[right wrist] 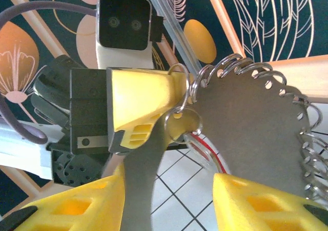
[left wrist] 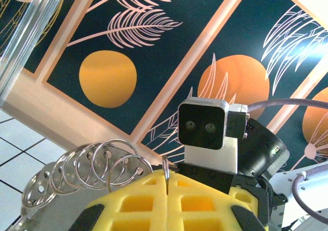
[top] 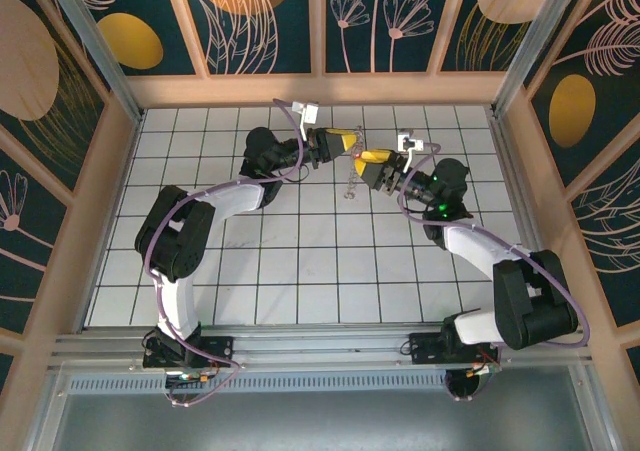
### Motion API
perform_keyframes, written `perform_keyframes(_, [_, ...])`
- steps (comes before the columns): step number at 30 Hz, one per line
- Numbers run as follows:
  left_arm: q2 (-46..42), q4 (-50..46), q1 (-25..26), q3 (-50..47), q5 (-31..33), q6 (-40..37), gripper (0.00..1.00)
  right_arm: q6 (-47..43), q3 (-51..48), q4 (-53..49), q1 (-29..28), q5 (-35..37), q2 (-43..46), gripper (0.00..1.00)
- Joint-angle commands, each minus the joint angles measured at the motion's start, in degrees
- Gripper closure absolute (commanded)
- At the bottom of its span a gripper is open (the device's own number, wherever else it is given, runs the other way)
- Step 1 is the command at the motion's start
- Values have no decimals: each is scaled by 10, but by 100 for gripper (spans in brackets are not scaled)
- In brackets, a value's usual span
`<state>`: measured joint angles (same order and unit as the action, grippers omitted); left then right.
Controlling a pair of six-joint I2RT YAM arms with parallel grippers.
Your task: Put the keys on the keyring
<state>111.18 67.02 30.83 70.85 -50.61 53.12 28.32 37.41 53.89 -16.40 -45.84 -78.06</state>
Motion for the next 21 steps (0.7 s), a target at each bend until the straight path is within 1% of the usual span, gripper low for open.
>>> perform_keyframes(1, [-12, 17, 1, 20, -10, -9, 100, -28, 16, -1, -1, 13, -7, 51])
perform_keyframes(9, [-17, 17, 2, 21, -12, -8, 100, -30, 26, -1, -3, 6, -19, 51])
perform_keyframes(15, [-16, 19, 2, 22, -12, -6, 100, -31, 43, 1, -16, 2, -35, 53])
perform_keyframes(18, [-16, 19, 3, 22, -12, -6, 100, -33, 49, -2, -20, 2, -40, 58])
perform_keyframes(21, [-16, 19, 3, 21, -9, -6, 100, -33, 49, 0, -21, 4, -41, 70])
